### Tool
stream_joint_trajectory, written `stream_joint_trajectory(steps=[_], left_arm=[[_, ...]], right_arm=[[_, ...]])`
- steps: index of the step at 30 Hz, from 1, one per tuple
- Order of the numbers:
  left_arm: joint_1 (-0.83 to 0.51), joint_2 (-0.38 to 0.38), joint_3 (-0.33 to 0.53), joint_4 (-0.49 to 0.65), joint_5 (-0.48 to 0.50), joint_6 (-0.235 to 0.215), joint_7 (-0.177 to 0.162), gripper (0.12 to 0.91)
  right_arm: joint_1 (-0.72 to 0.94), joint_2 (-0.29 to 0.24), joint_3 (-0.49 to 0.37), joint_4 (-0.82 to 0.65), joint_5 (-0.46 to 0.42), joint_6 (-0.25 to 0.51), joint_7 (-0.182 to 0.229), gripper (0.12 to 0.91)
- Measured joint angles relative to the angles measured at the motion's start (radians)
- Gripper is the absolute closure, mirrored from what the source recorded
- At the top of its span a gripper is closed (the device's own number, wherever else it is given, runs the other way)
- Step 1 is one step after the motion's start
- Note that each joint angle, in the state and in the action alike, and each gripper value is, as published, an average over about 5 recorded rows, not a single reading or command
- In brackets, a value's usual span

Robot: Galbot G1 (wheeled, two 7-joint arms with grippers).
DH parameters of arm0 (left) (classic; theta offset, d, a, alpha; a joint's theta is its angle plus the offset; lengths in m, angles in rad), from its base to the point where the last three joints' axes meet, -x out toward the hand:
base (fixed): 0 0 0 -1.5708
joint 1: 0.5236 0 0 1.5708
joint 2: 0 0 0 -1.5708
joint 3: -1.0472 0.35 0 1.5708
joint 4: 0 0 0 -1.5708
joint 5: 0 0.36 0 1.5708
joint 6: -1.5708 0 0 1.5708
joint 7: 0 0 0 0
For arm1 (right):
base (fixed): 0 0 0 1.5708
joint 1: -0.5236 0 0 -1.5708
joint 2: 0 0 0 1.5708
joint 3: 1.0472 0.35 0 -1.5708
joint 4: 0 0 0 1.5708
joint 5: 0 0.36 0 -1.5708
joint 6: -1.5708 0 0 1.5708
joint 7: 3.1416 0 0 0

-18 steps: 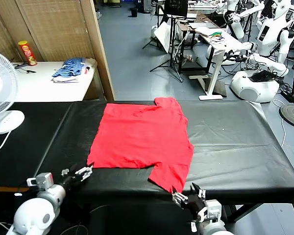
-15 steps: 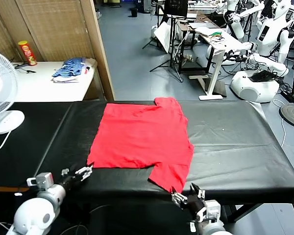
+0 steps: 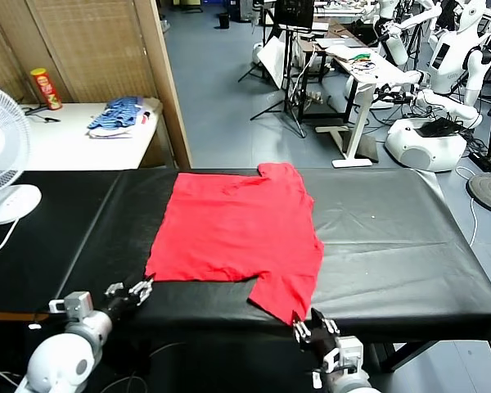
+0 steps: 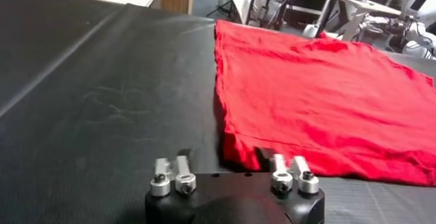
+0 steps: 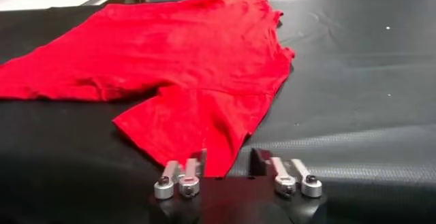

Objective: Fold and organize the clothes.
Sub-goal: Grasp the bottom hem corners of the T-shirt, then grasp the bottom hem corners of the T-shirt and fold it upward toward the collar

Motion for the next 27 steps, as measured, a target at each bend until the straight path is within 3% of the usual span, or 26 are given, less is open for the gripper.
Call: stream_joint_trajectory(steps=[4,10,16,21,27], left_arm=[[0.014,-0.007,0.000,-0.023,-0.006,0.001,-0.005,0.903],[0.082,0.009,-0.015,-0.113,-0.023,0.004,-0.039,0.905],[0.144,-0.002,-0.021,-0.219,-0.026,0.000,-0.065,0.905],[0.107,-0.029,-0.017,-0.221,0.030,-0.053,-0.044,0.905],[0.013,-0.048,-0.012,-0.140,0.043,-0.114,-0.039,0.905]], right_arm=[[-0.039,-0.013,0.031,0.056,0.010,-0.006,-0.011,0.904],[-0.059,-0.052,0.098,0.121,0.086,0.016,-0.045,0.904],[0.022,-0.105,0.154,0.058,0.166,0.119,-0.115,0.904],[0.162,-0.127,0.149,-0.067,0.211,0.189,-0.144,0.904],[0.323,-0.153,0.117,-0.202,0.209,0.247,-0.156,0.904]])
